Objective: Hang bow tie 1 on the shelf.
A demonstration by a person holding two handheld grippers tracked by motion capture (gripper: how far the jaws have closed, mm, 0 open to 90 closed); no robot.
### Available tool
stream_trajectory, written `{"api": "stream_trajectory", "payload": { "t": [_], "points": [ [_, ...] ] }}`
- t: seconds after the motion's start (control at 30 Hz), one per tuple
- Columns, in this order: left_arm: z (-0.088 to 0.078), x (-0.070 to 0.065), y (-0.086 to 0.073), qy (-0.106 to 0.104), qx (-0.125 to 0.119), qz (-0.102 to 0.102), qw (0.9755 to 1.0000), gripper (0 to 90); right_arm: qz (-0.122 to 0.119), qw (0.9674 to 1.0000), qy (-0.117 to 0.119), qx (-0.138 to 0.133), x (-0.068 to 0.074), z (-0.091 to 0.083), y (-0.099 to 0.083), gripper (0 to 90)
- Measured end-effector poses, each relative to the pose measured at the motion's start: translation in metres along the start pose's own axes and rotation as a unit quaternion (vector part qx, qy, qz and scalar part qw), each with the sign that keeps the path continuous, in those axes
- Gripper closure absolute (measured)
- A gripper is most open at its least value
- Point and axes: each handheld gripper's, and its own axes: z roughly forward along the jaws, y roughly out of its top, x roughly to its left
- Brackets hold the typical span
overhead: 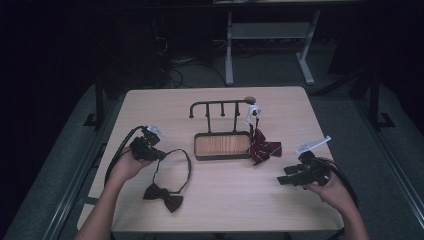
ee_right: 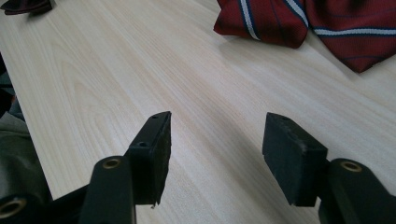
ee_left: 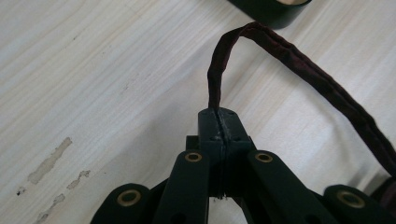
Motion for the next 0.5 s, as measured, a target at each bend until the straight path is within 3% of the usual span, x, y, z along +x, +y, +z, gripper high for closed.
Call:
{"api": "stream_trajectory", "payload": {
  "t": [0.5],
  "points": [
    [-0.024, -0.004, -0.001, 0.001, 0.0, 0.013, 0.9999, 89.8, 0.003, 0.9999, -0.01, -0.003, -0.001, 0.001, -0.002, 40.1]
  ]
}}
